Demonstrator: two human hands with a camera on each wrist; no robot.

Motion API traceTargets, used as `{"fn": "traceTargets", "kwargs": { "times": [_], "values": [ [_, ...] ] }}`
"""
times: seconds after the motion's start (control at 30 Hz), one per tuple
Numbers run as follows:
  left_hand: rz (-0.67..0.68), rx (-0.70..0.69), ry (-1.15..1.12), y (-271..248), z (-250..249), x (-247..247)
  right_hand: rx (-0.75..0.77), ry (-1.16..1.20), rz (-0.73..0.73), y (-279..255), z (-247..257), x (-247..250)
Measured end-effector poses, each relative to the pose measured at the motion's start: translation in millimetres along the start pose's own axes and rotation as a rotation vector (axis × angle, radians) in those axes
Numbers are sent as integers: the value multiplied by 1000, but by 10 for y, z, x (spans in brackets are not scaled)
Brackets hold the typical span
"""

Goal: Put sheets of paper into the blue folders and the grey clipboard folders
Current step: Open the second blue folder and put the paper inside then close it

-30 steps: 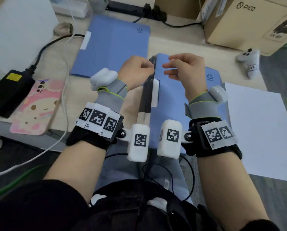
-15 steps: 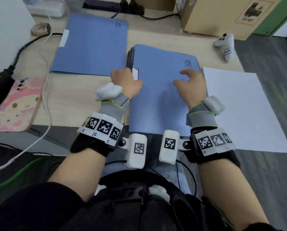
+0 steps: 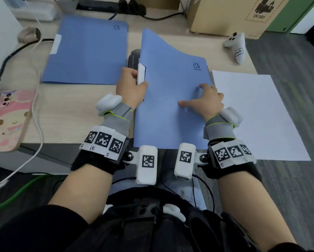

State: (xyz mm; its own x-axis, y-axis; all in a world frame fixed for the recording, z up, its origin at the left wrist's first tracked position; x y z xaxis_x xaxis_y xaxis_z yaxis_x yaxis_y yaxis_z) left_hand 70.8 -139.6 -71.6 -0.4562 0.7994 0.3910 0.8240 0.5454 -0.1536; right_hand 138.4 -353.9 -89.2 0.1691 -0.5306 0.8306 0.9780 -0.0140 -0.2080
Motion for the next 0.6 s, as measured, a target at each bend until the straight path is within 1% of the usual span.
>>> {"fn": "traceTargets", "kwargs": {
  "times": [0.07,0.17,0.23,0.3,0.4,0.53,0.6],
  "values": [
    [0,19,-89,5,-3,21,-3,57,-1,18,-7,54],
    [-24,5,-171,28,-2,41,-11,132,-33,66,-65,149],
    [-47,-5,-249,39,12,51,-27,190,-99,84,-125,204],
    [-109,-12,-284,69,50,77,-44,310,-173,101,-174,251],
    [-169,-24,-320,85,96,111,-57,443,-225,104,-226,257],
    [-157,-69,-356,68,44,109,-8,536,-274,104,-216,280],
    [-97,-96,-358,99,33,120,3,542,-277,132,-222,254]
  ]
}}
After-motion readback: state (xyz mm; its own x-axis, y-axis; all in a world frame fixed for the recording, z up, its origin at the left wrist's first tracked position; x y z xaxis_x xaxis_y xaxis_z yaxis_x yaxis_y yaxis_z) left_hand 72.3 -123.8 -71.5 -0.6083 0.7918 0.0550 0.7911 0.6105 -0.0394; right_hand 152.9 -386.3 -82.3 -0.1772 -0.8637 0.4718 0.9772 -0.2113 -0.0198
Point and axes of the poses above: each hand's wrist, its own y-axis towards the middle knuckle, its own x-axis out of the back of the hand, z = x × y, the point moved 7 cm from there along y, towards the middle knuckle, and after that the axes turned 1 degree about z, right-handed, at the moved point
